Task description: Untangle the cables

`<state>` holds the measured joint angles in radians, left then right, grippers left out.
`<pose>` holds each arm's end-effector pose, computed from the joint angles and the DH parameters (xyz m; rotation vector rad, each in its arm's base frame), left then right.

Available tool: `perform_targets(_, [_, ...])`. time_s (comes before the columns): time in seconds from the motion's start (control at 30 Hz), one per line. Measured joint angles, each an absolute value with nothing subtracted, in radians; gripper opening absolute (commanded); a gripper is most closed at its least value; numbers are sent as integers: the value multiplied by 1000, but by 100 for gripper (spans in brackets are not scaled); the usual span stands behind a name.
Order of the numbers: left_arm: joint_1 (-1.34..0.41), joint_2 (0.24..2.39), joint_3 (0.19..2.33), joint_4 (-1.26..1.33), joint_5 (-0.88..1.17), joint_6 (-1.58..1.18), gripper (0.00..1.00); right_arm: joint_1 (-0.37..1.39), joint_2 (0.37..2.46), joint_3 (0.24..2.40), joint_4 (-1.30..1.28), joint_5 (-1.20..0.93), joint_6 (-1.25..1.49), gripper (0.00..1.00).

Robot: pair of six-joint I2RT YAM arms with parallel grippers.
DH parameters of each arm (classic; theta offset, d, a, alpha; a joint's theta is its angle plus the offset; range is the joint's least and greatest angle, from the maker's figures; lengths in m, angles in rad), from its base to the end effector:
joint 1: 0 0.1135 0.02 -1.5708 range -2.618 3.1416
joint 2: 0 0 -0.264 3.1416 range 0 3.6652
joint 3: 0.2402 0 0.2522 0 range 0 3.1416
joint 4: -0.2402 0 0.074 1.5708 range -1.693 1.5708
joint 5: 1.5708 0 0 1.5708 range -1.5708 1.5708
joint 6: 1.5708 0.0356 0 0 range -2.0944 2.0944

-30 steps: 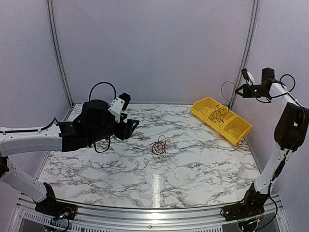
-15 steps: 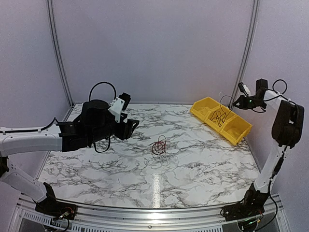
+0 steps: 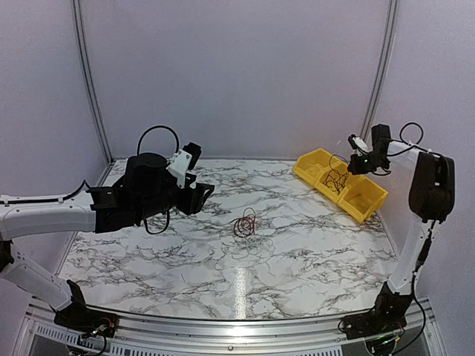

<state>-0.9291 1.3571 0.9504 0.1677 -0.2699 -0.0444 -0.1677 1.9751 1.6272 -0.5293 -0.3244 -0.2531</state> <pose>0.1979 -0.2490 0.3041 0.6015 1.7217 -0.4488 0.4391 -0.0628 0.2463 -0.2435 2.3847 0.2023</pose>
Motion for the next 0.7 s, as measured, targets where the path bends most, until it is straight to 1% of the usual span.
perform_targets(0.17, [-929,1357,950,168,-269,-44,64,-121,2025,1639,-525,-228,-273,0])
perform_targets(0.33, [-929,1357,950,168,-269,-44,64,-121,2079,1653,-538,-161,-290,0])
perform_targets(0.5, [-929,1357,950,168,-262,-44,64,-123,2089,1653,-544,-110,-295,0])
perform_targets(0.53, [-929,1357,950,168,-262,-44,64,-123,2089,1653,-542,-107,-297,2])
perform_targets(0.67, [-929,1357,950,168,-261,-44,64,-123,2089,1662,-556,-103,-299,26])
perform_targets(0.7, [-929,1357,950,168,-261,-44,64,-123,2089,1670,-567,-104,-298,31])
